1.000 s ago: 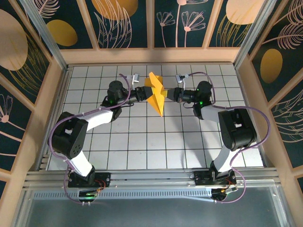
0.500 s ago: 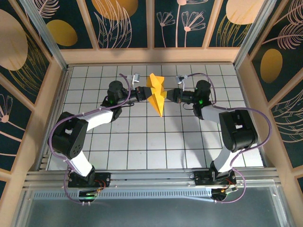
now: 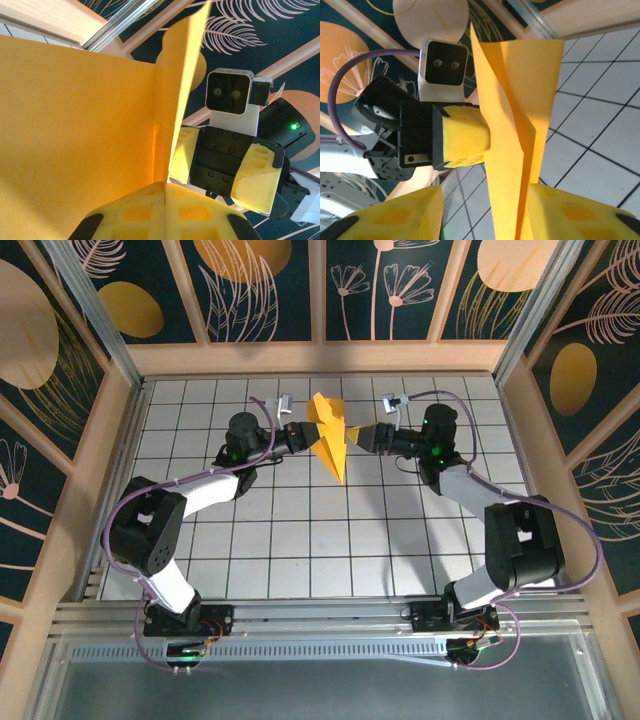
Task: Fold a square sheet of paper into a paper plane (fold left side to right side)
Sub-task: Turn over the paper at the center of the table.
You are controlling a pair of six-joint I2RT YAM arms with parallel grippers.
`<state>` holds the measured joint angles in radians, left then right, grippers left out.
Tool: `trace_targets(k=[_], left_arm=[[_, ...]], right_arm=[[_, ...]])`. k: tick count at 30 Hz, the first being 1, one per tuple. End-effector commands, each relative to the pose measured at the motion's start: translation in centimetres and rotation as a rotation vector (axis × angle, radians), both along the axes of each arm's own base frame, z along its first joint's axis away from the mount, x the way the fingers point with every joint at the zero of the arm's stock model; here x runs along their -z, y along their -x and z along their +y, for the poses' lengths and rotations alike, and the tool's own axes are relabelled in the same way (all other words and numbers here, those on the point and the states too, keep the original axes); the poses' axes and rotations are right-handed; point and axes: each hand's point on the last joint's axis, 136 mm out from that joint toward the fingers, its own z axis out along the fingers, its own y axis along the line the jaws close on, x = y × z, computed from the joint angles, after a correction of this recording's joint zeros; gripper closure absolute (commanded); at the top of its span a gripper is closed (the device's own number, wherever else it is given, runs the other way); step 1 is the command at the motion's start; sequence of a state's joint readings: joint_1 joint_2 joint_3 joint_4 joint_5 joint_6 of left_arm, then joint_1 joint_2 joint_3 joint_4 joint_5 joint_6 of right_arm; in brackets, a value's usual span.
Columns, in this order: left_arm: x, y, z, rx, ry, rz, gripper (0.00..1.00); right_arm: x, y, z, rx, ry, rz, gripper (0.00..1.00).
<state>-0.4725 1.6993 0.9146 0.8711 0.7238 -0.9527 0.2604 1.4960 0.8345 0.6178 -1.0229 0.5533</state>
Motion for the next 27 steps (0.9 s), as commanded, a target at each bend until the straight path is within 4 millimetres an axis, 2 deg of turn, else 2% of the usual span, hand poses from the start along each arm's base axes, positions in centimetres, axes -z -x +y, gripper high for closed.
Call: trace_targets(k=[1,3,6,10,15,22,27], left_arm=[[-2.2,0.6,0.2,-0.001,0.049,-0.070,1.00],[-2.4,0.6,0.2,0.001,0.053,-0.074,1.00],[-2.6,0.7,0.2,0.004,0.063,-0.076,1.00],[-2.8,0.7,0.0,0.014,0.077,-0.072,1.00],[-2.8,1.0,-0.5,0.030,0.083,-0.070,1.00],[-2.7,1.2,-1.0,0.048,0.089,-0.056,1.00],[-2.5,1.3,-1.1,0.053,0.091,-0.049,1.00]], right_arm=[[2.0,0.4,-0.9,0.054,0.078,0.021,0.34],[2.6,0.9,-1.1,0.062,0.087,0.034,0.25],[3.3,1.8,-0.9,0.041,0.089,0.057,0.18],[3.9,2.9,0.4,-0.014,0.091,0.071,0.15],[3.9,3.1,1.9,-0.065,0.074,0.071,0.15],[1.7,2.2,2.8,-0.085,0.041,0.019,0.30],[1.0,1.5,2.6,-0.078,0.040,0.000,0.48]])
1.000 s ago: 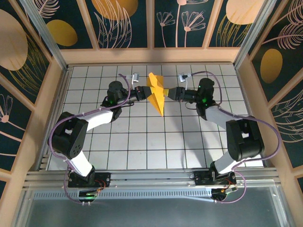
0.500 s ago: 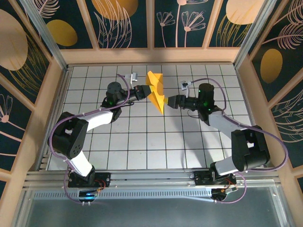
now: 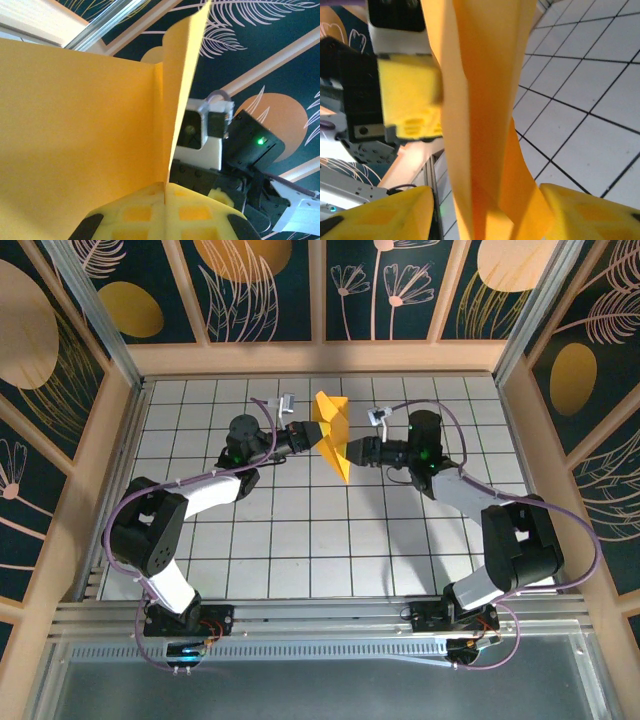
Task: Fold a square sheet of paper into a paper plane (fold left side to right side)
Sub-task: Turn over the paper at the center of the table.
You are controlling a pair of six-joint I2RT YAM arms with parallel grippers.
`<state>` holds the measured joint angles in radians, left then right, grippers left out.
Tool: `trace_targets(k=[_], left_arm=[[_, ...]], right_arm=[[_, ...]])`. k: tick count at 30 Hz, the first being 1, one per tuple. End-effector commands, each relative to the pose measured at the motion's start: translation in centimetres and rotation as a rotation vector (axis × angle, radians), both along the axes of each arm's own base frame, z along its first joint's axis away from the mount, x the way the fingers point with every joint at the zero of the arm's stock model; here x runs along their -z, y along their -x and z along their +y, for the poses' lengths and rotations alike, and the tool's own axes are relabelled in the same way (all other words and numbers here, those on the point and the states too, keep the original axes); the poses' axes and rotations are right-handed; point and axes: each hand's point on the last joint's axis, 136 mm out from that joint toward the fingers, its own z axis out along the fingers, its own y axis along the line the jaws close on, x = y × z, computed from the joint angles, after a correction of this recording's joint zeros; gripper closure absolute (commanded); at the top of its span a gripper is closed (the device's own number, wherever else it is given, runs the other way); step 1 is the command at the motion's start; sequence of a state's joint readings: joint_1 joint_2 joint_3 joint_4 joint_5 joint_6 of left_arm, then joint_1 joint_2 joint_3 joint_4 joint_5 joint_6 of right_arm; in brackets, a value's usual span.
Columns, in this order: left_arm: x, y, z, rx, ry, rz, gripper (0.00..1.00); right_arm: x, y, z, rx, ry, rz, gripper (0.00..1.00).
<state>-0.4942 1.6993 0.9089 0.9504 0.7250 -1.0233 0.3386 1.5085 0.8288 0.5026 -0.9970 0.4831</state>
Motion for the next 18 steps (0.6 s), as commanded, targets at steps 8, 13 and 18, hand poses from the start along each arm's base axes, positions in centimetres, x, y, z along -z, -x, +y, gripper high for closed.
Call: trace_targets(k=[8,13,18], left_arm=[[-0.4,0.3,-0.3,0.014,0.009,-0.041,0.90],[0.5,-0.4,1.1,-0.103,-0.099,-0.064,0.71],[0.5,-0.7,3.2,-0.223,-0.192,-0.095,0.59]], right_arm=[[-2.1,-0.8,-0.2,0.015,-0.007,-0.070,0.82],[-2.0,-1.0,-0.6,0.051,0.039,-0.083,1.00],[-1.7,-1.7,-1.3,0.127,0.127,-0.105,1.00]])
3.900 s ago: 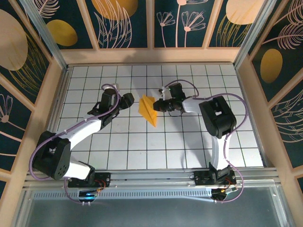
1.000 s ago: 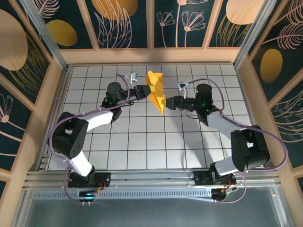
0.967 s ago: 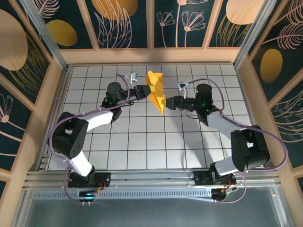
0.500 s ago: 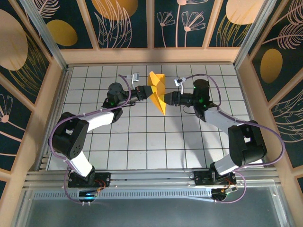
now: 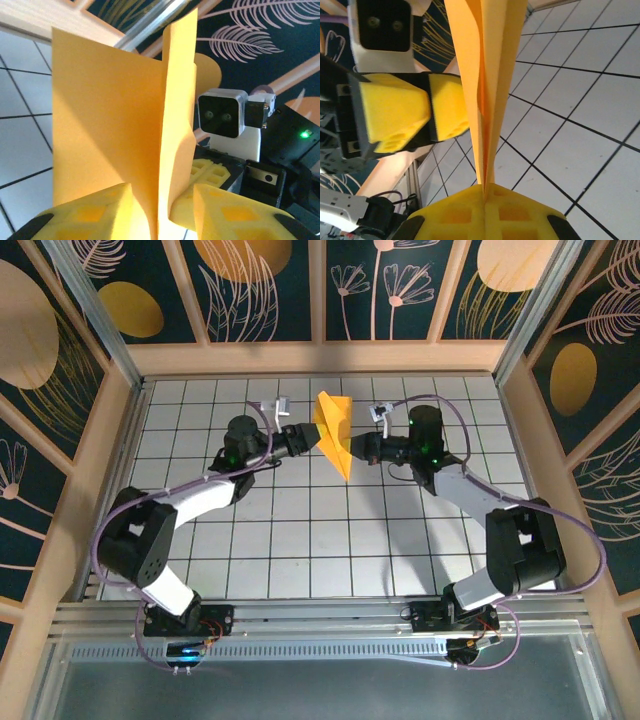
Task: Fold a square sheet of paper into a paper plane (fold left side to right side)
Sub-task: Turn over the paper at the center of the table.
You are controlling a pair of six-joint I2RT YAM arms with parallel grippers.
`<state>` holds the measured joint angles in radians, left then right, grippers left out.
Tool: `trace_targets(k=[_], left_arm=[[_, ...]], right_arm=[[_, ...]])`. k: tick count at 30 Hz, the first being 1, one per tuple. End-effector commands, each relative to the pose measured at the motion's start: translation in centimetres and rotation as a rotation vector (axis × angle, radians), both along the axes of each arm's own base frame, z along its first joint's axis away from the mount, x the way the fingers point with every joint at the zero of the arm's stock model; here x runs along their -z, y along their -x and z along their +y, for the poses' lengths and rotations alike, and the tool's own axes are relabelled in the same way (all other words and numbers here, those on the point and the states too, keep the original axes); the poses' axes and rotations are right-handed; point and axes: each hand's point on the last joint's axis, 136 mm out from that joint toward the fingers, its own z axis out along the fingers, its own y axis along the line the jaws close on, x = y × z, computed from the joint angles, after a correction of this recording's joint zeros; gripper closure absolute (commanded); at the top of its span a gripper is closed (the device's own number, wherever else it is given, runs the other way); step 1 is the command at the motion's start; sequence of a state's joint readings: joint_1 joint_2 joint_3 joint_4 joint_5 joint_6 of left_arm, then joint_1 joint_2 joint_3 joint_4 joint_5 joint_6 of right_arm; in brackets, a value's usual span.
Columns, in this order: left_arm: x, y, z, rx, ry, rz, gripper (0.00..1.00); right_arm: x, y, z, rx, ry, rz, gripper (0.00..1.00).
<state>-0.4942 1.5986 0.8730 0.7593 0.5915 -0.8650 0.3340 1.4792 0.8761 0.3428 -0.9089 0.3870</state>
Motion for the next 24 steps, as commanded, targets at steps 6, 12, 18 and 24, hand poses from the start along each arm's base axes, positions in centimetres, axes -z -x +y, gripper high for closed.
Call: trace_targets(k=[6,12,18,24], left_arm=[[0.3,-1.0,5.9,-0.336,-0.229,-0.075,0.48],[1.2,-0.2,12.7,-0.635,-0.389,-0.046,0.37],[1.8,2.5,18.6,-0.849,-0.502,-0.035,0.30],[2.6,4.8,23.1,-1.025,-0.565,0.013,0.25]], right_arm=[[0.3,-2.7,-1.4,0.269,0.401,-0.148,1.00],[1.9,-4.8,-3.4,0.509,0.776,-0.183,1.00],[3.0,-6.2,-6.2,0.732,1.110,-0.231,1.00],[6.4,-5.9,-6.6,0.787,1.442,-0.319,1.00]])
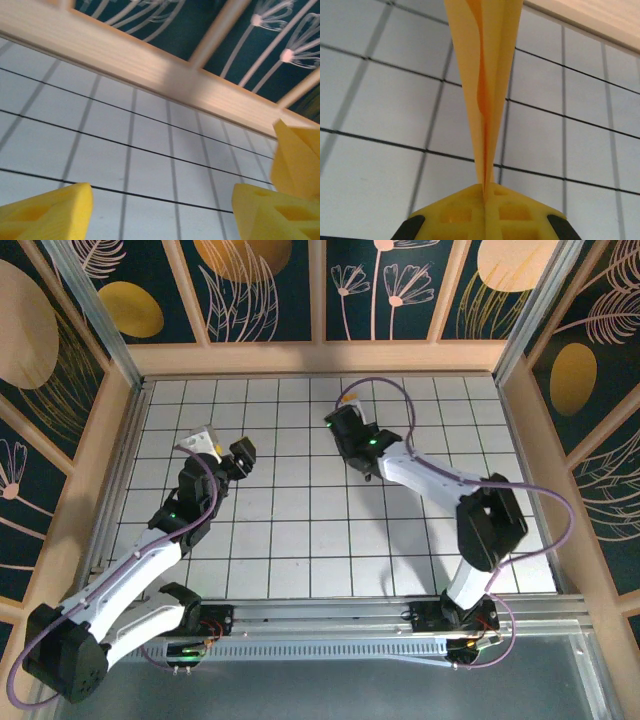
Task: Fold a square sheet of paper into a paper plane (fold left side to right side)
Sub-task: Turn over the paper at the center of the table.
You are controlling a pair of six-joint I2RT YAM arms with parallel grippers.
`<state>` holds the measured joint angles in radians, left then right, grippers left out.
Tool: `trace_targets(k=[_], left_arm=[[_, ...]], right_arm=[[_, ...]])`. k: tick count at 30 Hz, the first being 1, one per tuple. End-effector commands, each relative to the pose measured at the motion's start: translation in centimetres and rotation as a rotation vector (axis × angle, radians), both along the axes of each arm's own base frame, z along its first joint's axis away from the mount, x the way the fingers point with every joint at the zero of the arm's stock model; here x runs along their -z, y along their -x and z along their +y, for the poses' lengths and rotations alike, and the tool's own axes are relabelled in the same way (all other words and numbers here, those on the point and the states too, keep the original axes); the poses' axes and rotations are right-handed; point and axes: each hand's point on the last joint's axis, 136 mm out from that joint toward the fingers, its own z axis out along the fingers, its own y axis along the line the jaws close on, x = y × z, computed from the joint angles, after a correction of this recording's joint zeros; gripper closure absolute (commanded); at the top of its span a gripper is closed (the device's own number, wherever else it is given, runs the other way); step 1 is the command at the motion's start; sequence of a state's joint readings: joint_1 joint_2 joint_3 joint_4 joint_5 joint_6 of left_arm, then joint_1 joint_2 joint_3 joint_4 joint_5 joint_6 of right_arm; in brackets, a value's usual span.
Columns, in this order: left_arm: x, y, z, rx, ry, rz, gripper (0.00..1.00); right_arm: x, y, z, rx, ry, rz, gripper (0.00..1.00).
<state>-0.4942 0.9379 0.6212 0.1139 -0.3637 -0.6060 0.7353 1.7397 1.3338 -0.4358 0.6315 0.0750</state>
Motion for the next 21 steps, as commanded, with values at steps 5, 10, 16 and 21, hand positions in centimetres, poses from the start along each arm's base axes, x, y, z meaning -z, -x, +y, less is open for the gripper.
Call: trace_targets(k=[5,10,16,21], left_arm=[[2.0,2.1,4.9,-0.216,-0.065,0.045,0.22],[2.1,2.3,5.1,-0.226,-0.061,0.038,0.21],[2.6,1.6,4.5,-0.209,-0.068,0.055,0.21],[2.8,0.9,3.4,-0.171,-0.050,0.064,0.21]], right_arm=[[4.6,1.0,-1.3,0.075,0.360,0.026,1.00],[8.7,2.1,0.3,0.043,0.435,0.088,1.00],[12.0,3.5,2.0,-0.002,0.406,0.178,0.91],[11.8,4.2,3.6,-0.040,0.259,0.228,0.65]])
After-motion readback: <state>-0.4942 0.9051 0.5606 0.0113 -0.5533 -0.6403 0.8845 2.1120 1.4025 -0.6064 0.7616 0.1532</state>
